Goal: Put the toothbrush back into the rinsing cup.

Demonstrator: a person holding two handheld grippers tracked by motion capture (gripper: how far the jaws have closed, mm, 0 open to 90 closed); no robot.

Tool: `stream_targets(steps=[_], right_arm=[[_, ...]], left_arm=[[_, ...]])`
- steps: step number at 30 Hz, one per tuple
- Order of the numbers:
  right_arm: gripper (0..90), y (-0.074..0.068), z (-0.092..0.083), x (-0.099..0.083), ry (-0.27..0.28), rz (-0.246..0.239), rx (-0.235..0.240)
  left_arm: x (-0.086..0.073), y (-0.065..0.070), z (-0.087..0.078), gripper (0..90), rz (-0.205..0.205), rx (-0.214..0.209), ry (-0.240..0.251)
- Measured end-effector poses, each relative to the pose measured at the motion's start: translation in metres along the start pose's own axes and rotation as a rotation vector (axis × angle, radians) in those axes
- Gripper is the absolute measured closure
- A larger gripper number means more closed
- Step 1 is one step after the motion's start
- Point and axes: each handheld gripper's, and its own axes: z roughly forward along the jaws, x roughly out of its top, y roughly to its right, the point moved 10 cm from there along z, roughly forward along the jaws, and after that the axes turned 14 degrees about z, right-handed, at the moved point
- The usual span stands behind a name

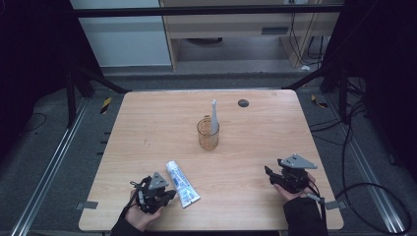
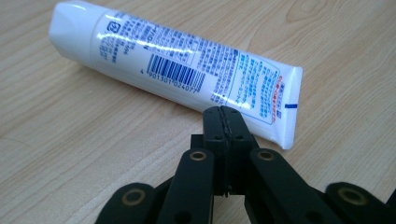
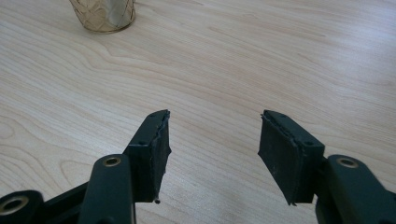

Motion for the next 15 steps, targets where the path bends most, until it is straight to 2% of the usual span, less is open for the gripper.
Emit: stream_targets(steps=[7,15], right_arm=[[42.1,0.002,0.001,-0.001,-0.001,-0.006,-0.008],[41.4,0.002,0.003,-0.002,-0.005,-0.010,-0.013]], left_arm=[[-0.002,0.007,0.011,89.4,0.016,-0.026,-0.033],[0.003,0.009,0.016,89.4,0.020,-0.037,-0.021]])
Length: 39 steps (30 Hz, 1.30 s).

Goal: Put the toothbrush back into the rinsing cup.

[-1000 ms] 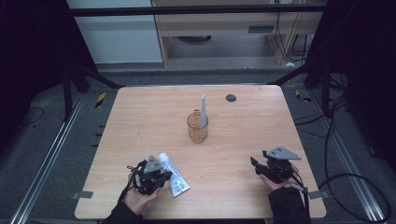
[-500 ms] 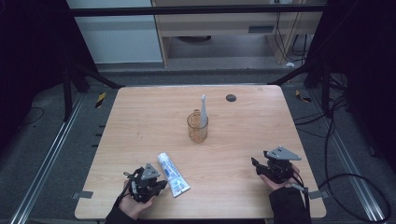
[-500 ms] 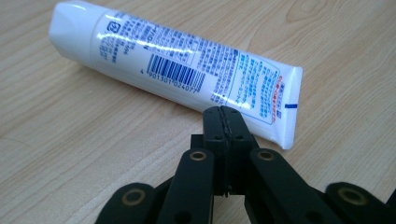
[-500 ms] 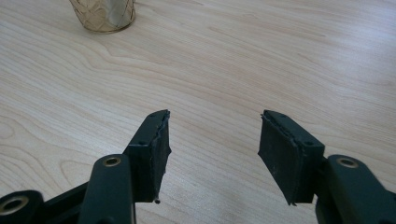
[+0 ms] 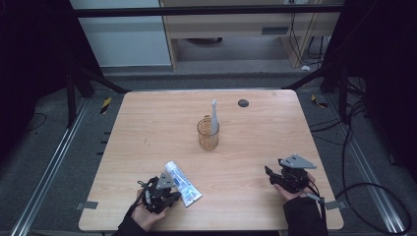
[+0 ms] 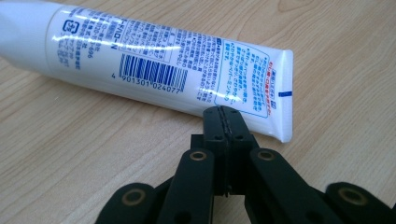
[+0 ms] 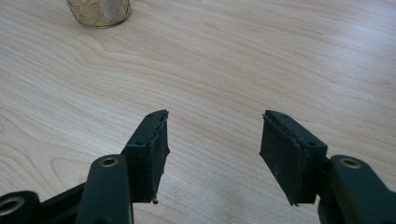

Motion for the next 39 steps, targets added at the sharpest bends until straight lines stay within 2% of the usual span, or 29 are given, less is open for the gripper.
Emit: stream_targets(steps=[9,24,29,30,31,32,33,34,36,39], right_arm=[[40.4,0.001,0.003,-0.001,-0.004,-0.003,-0.003],[40.3,0.000,0.005,-0.004,-0.015,-0.011,-0.009],[40.4,-0.001,0.006,-0.004,-0.018,-0.009,-0.007],[40.4,-0.001,0.006,-0.004,-0.017,-0.009,-0.007],[40.3,0.000,0.006,-0.004,-0.015,-0.012,-0.008],[40.4,0.001,0.006,-0.004,-0.014,-0.014,-0.009],[40.4,0.001,0.006,-0.004,-0.014,-0.012,-0.009],[40.4,0.001,0.006,-0.004,-0.013,-0.013,-0.010],[40.4,0.001,0.006,-0.004,-0.012,-0.010,-0.013],[40.4,0.001,0.006,-0.004,-0.013,-0.005,-0.013]], left_arm=[[0.016,0.001,0.013,89.4,0.045,0.005,0.020],[0.033,-0.004,0.028,89.4,0.049,0.013,0.036],[0.035,-0.005,0.027,89.3,0.053,0.014,0.037],[0.037,-0.005,0.025,89.3,0.056,0.012,0.042],[0.042,-0.007,0.017,89.3,0.056,0.020,0.069],[0.042,-0.007,0.017,89.3,0.056,0.020,0.069],[0.048,-0.013,0.007,89.4,0.058,0.036,0.092],[0.048,-0.013,0.007,89.3,0.058,0.036,0.092],[0.053,-0.033,-0.005,89.3,0.047,0.082,0.109],[0.053,-0.057,-0.011,89.3,0.012,0.117,0.112]])
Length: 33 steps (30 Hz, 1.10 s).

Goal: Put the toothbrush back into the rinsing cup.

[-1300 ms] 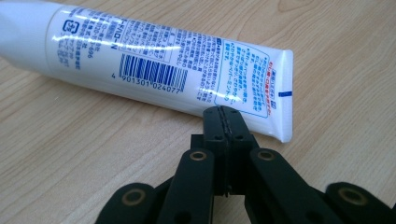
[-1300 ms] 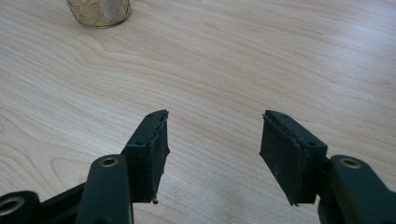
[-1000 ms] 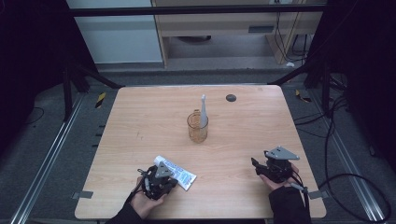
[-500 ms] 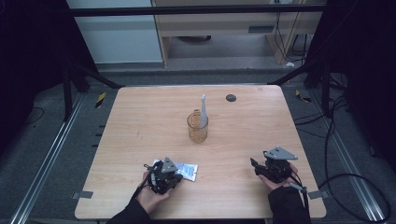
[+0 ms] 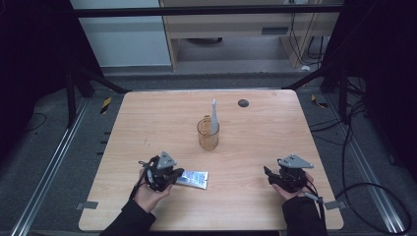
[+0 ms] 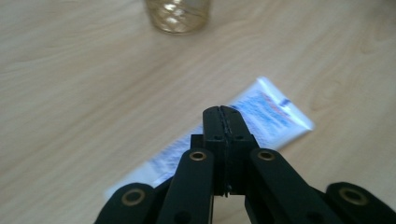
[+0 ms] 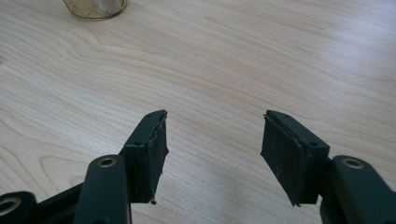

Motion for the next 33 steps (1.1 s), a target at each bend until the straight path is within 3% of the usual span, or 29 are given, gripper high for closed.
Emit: stream_targets(steps=[5,9,17,33], right_arm=[[40.5,-0.002,0.002,-0.001,-0.007,0.001,0.004],[40.5,-0.003,0.003,-0.001,-0.010,-0.002,0.005],[40.5,-0.002,0.003,-0.001,-0.007,-0.006,0.003],[40.4,-0.002,0.003,-0.001,-0.009,-0.010,0.005]], left_arm=[[-0.010,-0.035,0.007,89.3,-0.038,0.039,-0.043],[-0.021,-0.045,0.014,89.3,-0.047,0.038,-0.084],[-0.027,-0.040,0.019,89.3,-0.036,-0.001,-0.117],[-0.035,-0.032,0.011,89.3,-0.045,-0.018,-0.131]])
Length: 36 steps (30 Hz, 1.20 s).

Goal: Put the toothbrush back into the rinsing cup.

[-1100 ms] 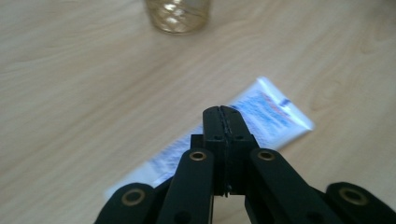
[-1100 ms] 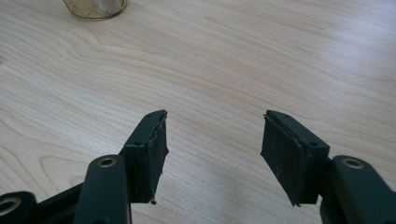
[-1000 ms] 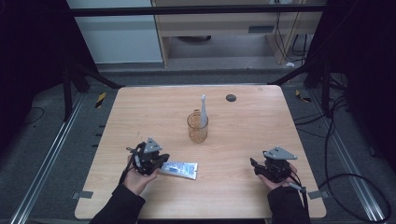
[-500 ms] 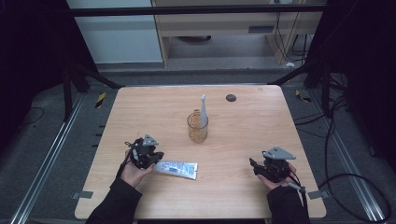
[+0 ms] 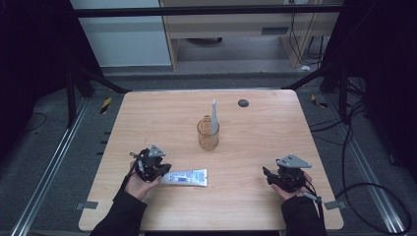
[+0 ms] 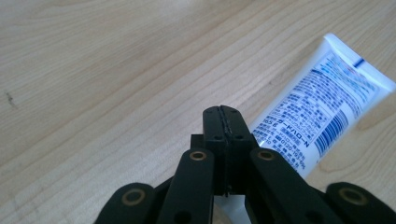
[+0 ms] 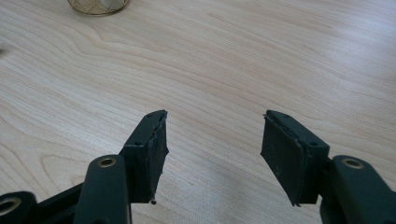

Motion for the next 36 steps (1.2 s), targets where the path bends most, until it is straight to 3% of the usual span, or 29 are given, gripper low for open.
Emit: stream_targets(steps=[11,24,30,36], right_arm=[[40.4,0.001,-0.001,0.000,-0.001,0.001,-0.005],[40.2,0.002,-0.002,0.000,0.001,-0.002,-0.008],[39.9,0.003,-0.002,0.001,0.006,0.003,-0.011],[38.6,0.004,-0.002,0.002,0.007,0.018,-0.009]], left_arm=[[-0.010,0.016,-0.010,89.3,0.011,-0.008,0.002],[-0.016,0.037,-0.013,89.2,0.029,-0.046,-0.030],[-0.012,0.030,-0.014,85.2,0.012,-0.030,-0.011],[0.003,0.019,-0.023,78.6,0.007,0.005,0.031]])
